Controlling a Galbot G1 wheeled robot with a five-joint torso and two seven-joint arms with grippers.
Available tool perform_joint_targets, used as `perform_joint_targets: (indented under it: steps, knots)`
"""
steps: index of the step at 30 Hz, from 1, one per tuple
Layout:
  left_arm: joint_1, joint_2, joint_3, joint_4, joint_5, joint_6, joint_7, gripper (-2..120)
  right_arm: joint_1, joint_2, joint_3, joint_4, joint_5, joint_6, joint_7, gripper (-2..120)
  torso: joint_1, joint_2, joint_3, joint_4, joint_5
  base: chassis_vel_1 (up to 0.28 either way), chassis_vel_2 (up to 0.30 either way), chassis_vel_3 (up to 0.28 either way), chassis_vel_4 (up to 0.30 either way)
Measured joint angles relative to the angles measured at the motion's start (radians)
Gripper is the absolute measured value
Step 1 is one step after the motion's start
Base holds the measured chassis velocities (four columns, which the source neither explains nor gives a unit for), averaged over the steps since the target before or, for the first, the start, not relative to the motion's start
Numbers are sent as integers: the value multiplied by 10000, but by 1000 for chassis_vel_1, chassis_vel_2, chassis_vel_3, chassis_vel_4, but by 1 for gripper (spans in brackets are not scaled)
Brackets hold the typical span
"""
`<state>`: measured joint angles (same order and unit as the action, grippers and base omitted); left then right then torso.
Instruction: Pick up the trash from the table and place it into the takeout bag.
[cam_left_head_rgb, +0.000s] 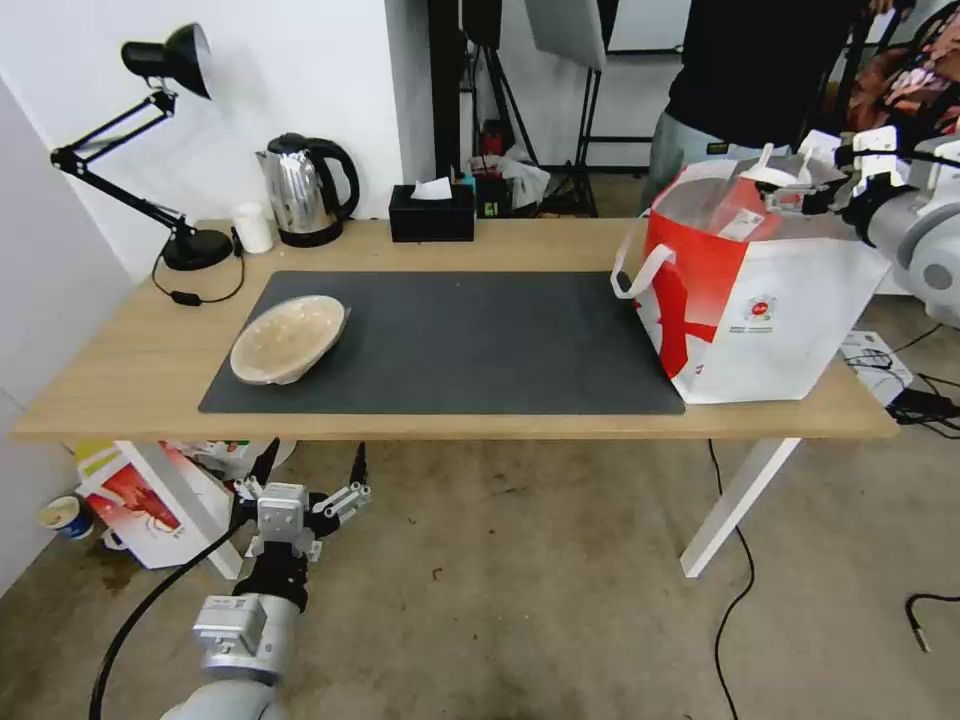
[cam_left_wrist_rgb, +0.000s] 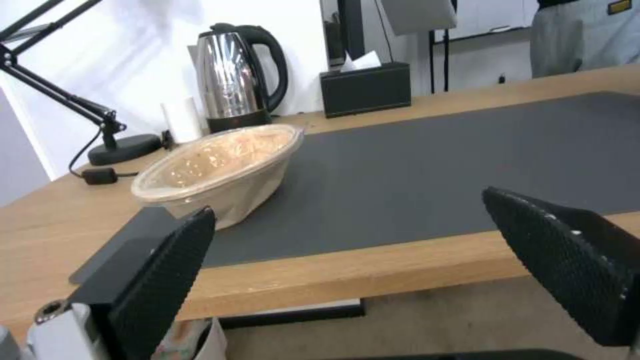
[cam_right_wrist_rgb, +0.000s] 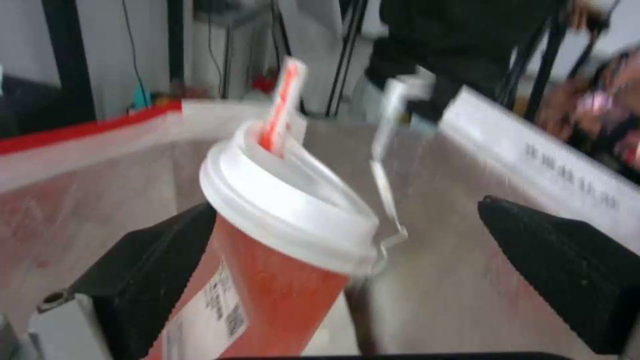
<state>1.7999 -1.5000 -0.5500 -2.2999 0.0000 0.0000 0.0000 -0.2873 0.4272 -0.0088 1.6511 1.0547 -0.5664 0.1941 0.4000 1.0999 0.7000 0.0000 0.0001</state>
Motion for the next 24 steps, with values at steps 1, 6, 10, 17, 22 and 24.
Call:
perform_joint_targets:
  steps: [1, 6, 10, 17, 22, 24]
  knots:
    - [0, 0, 0, 0, 0, 0, 0, 100, 26, -4, -2, 27, 90, -113, 68, 100, 0, 0, 0, -1, 0, 0, 0, 0, 0]
    - [0, 0, 1, -1, 0, 0, 0, 100, 551, -12, -117, 170, 1474, -1545, 1197, 100, 0, 0, 0, 1, -1, 0, 0, 0, 0]
    - [0, 0, 1, 0, 0, 0, 0, 100, 735, -87, -167, 35, 1968, -1628, 1546, 100, 0, 0, 0, 1, 0, 0, 0, 0, 0]
    - [0, 0, 1, 0, 0, 0, 0, 100, 757, -348, -391, 17, 2279, -1627, 1429, 100, 0, 0, 0, 1, -1, 0, 0, 0, 0]
    - [0, 0, 1, 0, 0, 0, 0, 100, 749, -395, -432, -87, 1416, -1612, 561, 100, 0, 1, 0, 0, 0, 0, 0, 0, 0]
    - [0, 0, 1, 0, 0, 0, 0, 100, 747, -405, -432, -92, 1244, -1609, 340, 100, 0, 0, 0, -1, 0, 0, 0, 0, 0]
